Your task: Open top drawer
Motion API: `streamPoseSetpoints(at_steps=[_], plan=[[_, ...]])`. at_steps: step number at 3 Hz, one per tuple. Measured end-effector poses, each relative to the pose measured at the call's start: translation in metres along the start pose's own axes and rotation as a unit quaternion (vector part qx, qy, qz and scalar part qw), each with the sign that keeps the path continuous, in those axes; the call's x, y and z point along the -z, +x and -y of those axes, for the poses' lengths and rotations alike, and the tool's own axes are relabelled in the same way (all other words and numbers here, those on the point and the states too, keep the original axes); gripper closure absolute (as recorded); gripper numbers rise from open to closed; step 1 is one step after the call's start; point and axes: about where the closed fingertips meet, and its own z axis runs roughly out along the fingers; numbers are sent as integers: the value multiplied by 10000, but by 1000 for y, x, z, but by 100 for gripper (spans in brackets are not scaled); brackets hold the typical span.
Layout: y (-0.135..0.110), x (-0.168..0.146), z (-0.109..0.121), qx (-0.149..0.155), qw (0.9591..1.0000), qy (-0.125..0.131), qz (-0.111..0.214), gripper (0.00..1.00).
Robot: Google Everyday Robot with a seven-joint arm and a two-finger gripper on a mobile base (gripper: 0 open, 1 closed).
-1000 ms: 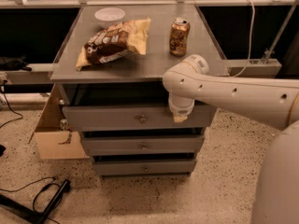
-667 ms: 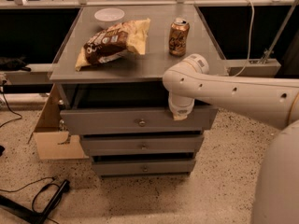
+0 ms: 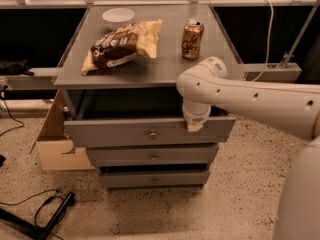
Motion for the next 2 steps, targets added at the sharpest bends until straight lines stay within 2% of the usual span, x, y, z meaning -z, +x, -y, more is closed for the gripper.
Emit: streamPoseSetpoints(at_steps=[2], plan=[[4,5,-5,3,10000,-54,-30,100]])
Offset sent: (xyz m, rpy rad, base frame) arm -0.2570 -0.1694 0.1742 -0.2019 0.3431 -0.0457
